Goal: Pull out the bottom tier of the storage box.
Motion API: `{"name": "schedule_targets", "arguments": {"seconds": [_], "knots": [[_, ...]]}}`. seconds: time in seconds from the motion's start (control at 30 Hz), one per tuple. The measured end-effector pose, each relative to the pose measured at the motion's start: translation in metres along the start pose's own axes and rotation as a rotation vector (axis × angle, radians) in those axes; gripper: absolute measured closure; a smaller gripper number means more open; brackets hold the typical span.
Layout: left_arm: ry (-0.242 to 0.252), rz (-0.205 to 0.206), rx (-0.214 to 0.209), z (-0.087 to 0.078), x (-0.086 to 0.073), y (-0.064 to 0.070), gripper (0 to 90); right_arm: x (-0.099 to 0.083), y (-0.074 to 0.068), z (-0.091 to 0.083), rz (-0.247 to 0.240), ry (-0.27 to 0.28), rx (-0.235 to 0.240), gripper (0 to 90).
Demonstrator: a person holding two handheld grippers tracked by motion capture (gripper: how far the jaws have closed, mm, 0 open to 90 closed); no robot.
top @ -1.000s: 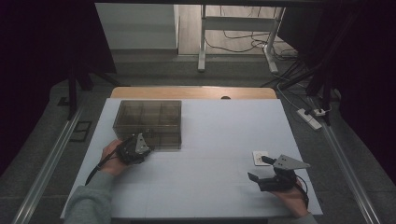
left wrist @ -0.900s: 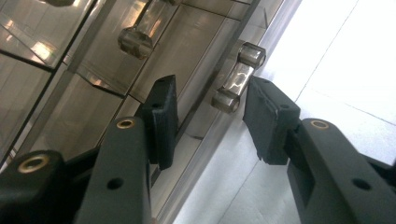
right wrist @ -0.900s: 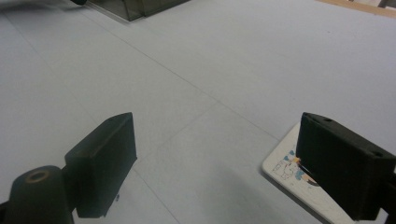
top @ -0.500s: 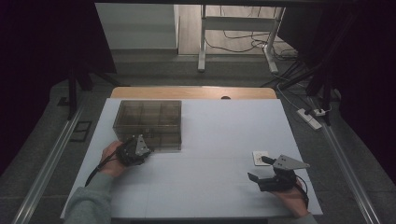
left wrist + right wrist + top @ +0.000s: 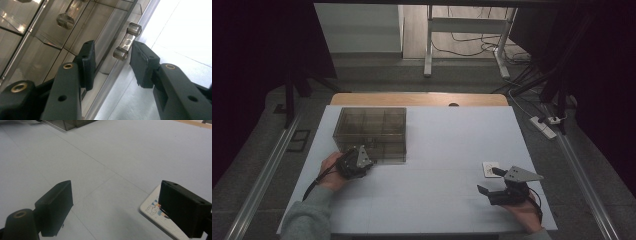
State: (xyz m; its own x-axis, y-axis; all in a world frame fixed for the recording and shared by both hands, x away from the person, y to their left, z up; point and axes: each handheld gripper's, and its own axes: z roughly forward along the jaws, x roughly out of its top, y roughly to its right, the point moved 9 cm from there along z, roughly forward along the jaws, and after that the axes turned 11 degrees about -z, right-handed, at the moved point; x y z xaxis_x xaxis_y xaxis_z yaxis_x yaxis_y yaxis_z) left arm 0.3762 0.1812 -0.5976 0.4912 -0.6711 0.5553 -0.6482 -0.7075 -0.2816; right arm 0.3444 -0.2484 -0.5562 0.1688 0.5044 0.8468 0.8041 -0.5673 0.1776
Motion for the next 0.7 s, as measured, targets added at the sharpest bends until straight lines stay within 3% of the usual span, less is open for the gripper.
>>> {"name": "schedule_targets", "arguments": {"seconds": [0.7], "knots": [[0.004,0.0,-0.003,-0.0029,-0.0019,0.0042,56.2,-0.001,-0.0001,0.0002,-0.005,-0.006,0.004,12.2]]}}
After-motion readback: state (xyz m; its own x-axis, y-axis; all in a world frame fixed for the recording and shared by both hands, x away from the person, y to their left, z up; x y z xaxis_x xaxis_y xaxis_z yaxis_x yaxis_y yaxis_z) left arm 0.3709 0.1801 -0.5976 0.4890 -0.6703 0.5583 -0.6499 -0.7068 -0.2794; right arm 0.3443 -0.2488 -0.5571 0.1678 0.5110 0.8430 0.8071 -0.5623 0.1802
